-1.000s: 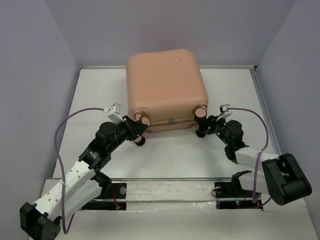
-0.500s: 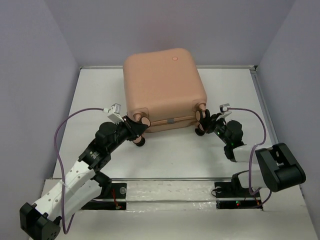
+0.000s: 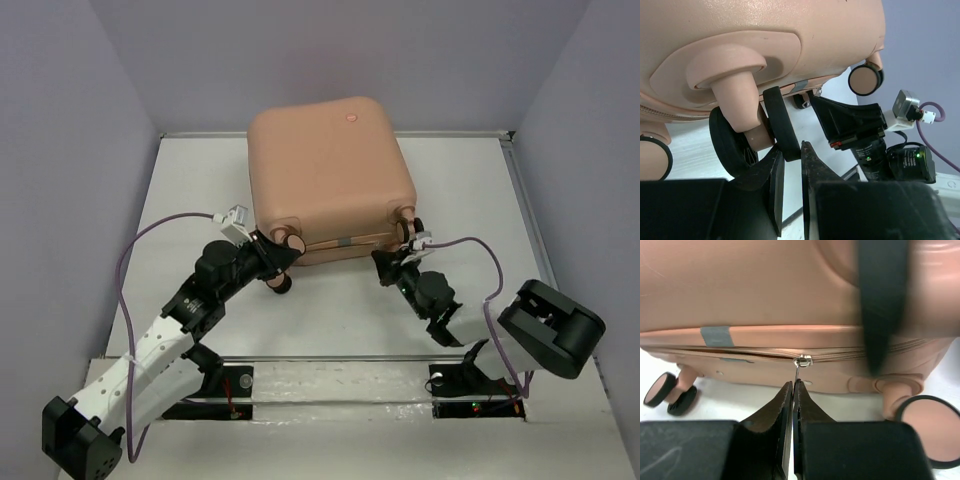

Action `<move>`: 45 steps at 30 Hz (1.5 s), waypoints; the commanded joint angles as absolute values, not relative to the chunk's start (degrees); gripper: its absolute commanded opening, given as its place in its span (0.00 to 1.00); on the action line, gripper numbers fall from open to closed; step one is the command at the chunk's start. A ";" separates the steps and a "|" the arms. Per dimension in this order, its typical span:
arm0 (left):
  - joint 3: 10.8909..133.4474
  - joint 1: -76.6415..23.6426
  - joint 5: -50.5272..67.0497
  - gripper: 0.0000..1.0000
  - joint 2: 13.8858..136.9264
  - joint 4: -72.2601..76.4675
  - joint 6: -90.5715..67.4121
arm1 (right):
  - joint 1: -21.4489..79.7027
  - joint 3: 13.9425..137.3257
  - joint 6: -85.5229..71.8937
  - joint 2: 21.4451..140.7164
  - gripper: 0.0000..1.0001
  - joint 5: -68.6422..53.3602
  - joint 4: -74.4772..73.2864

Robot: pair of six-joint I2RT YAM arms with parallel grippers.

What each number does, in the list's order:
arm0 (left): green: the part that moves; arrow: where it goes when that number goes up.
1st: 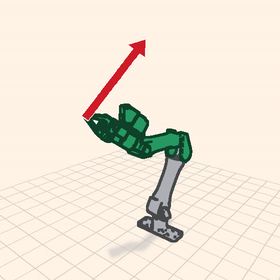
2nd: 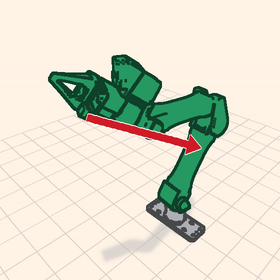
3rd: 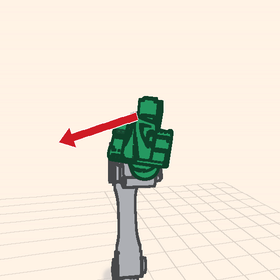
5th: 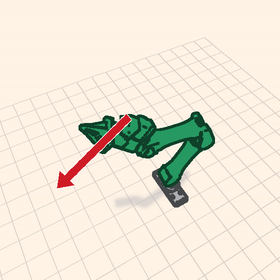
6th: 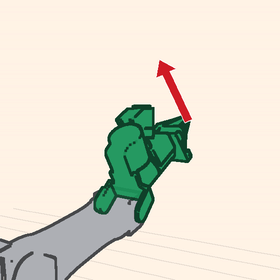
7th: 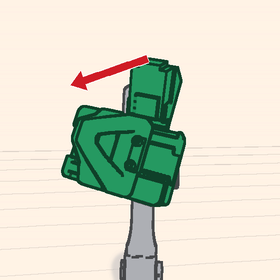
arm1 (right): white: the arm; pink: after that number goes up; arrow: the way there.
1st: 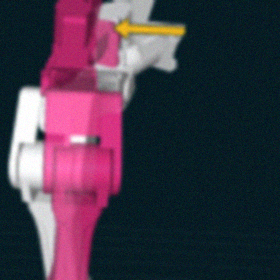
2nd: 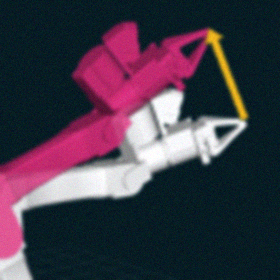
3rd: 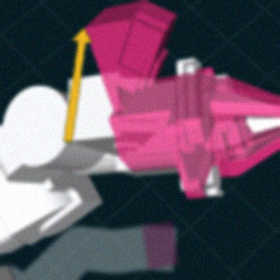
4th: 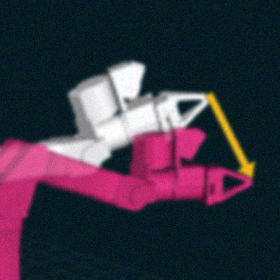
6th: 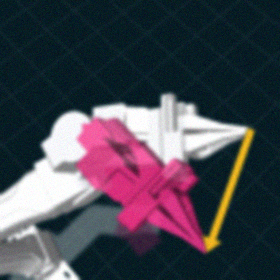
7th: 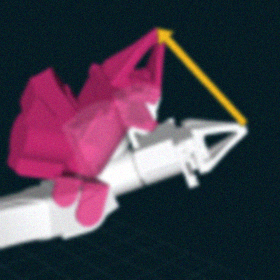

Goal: Pack the luggage

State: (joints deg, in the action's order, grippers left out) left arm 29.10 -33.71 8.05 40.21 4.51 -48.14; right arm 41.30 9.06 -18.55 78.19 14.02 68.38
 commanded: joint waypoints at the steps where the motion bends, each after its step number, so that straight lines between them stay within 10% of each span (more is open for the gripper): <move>1: 35.86 -35.33 15.47 0.06 41.48 23.82 -48.43 | 53.43 10.72 -16.61 83.04 0.07 25.04 80.85; 43: 39.29 -35.77 19.69 0.06 43.33 25.93 -53.17 | 81.47 54.41 -15.29 116.63 0.07 19.67 79.80; 45: 38.85 -35.77 19.25 0.06 42.28 25.49 -53.09 | 82.00 52.92 -16.69 116.19 0.29 20.65 79.72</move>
State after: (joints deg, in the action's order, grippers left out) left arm 32.86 -34.39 12.56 44.82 3.07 -50.54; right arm 73.01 49.56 -12.36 115.44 36.88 69.08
